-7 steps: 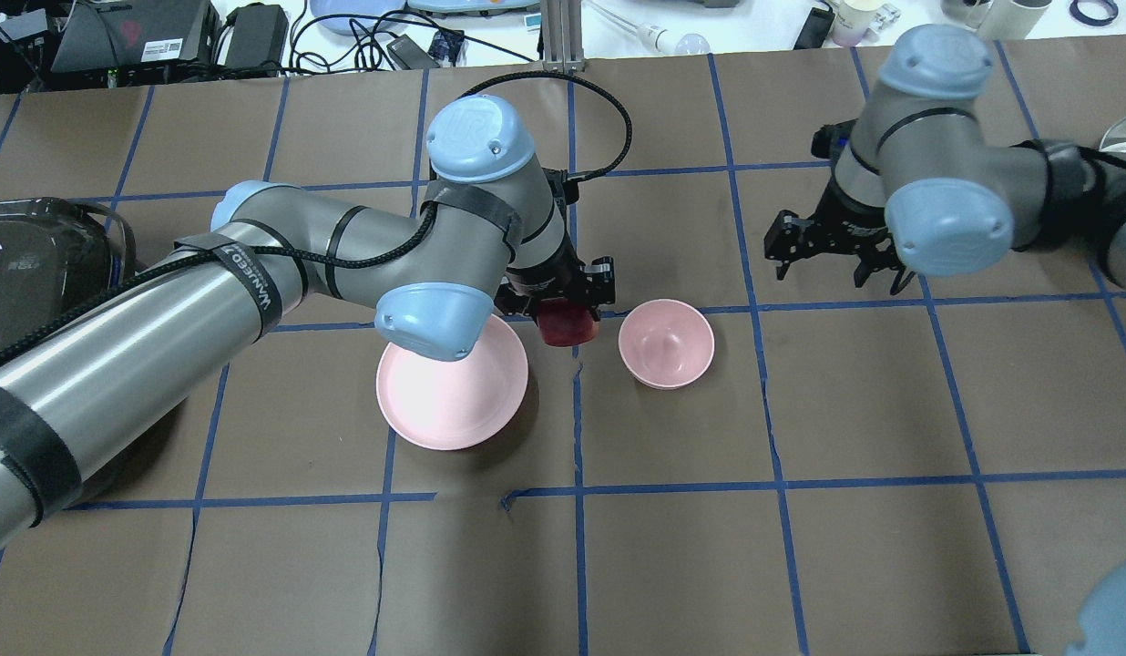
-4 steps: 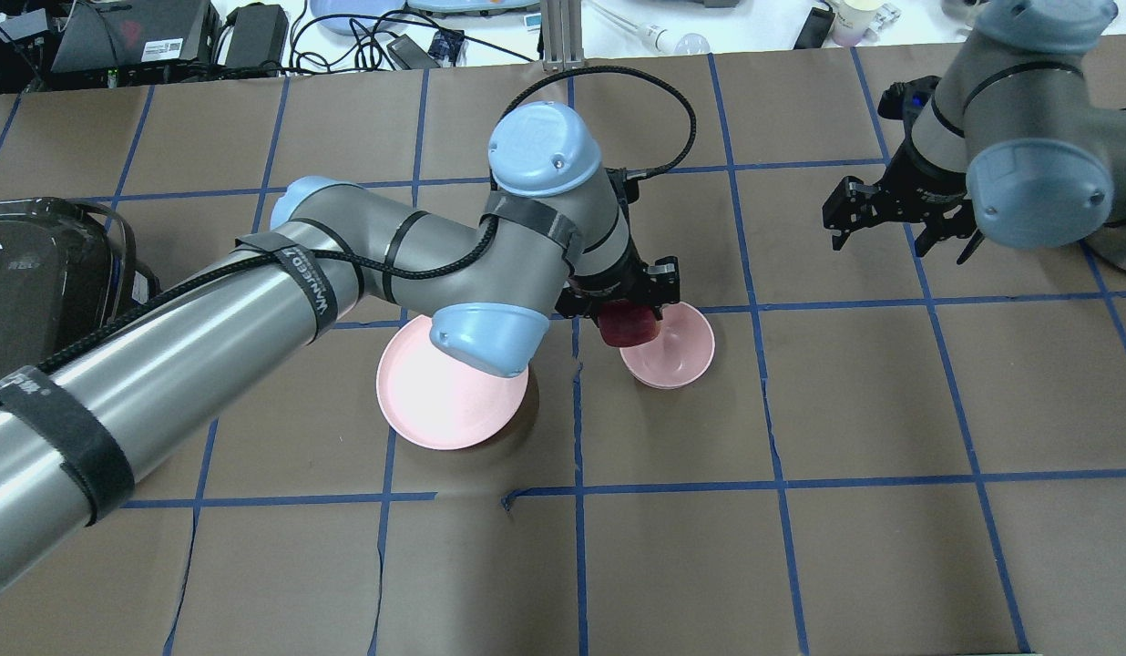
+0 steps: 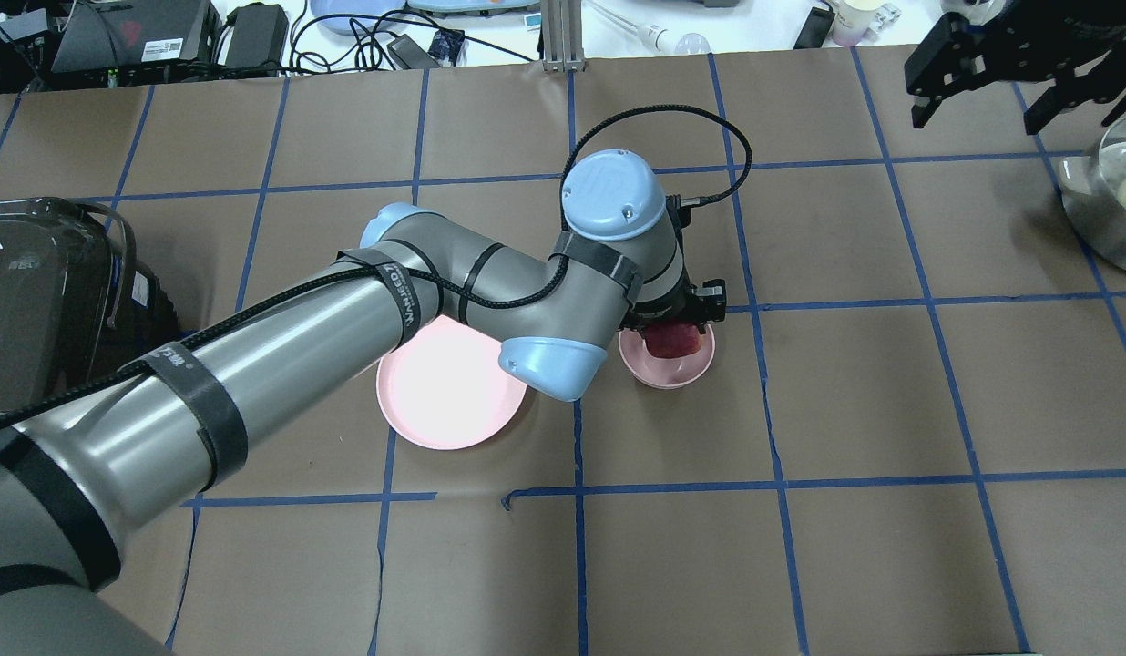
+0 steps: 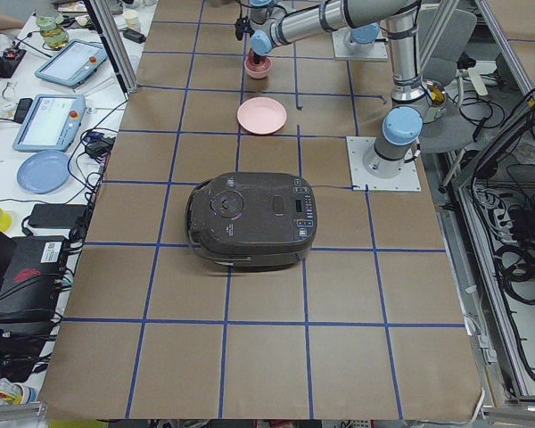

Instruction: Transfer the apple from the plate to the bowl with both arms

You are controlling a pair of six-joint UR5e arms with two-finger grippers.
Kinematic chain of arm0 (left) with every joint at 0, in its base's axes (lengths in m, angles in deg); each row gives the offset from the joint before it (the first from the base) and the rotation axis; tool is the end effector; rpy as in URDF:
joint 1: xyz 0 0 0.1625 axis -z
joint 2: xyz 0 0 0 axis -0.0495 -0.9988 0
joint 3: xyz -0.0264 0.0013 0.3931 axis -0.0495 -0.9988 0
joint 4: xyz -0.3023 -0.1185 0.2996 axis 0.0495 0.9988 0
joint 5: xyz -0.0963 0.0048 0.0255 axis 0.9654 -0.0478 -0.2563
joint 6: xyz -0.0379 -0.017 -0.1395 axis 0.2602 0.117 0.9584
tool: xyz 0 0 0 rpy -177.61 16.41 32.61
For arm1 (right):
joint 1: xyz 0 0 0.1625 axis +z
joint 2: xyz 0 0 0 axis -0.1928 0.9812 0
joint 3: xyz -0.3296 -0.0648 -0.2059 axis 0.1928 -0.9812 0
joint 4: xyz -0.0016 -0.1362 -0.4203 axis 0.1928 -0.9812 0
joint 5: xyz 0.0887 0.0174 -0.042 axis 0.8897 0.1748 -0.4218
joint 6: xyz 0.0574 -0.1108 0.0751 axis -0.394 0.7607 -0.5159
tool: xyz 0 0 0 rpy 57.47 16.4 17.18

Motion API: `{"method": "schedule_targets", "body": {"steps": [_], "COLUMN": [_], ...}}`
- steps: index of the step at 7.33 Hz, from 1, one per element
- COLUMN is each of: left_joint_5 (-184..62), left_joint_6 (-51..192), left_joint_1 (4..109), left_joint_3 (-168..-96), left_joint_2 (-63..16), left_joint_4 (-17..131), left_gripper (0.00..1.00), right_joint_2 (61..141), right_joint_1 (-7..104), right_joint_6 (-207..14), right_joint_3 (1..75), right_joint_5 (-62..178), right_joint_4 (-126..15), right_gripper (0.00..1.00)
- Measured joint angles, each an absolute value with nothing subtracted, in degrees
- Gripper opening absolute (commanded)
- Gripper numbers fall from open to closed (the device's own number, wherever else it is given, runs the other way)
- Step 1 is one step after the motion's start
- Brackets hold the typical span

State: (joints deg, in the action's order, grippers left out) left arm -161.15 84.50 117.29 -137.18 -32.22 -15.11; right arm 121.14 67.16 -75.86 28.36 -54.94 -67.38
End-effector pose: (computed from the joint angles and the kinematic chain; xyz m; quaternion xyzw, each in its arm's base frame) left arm -0.4705 -0.4879 0.1479 -0.0224 -0.9904 0.0336 0.1323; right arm 0.0233 -0.5494 0.4684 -0.0681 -0.9967 0.0446 0.0028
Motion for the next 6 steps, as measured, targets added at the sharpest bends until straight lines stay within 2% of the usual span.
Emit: {"method": "schedule_targets", "body": {"steps": [1,3,6], "left_joint_5": [-161.24,-161.39,-162.72], "left_joint_6": [84.48,84.10,78.84], "left_joint_1": [117.47,117.53,114.64], "left_joint_3": [-137.10,-137.20,-137.06], "left_joint_2": [-32.95,-33.06,-29.66], "left_joint_4": [-15.44,-15.51,-14.30], "left_gripper": [1.00,1.00,1.00], "right_joint_2": [121.02,120.86,117.98], "right_joint_1": [67.18,69.04,79.85], "right_joint_6": [-75.90,-76.92,-92.81], "right_joint_3": [26.69,25.74,25.94], "right_joint_5": [-54.91,-54.06,-52.97], "right_joint_4": [-63.81,-62.16,-68.16], "right_gripper": [1.00,1.00,1.00]}}
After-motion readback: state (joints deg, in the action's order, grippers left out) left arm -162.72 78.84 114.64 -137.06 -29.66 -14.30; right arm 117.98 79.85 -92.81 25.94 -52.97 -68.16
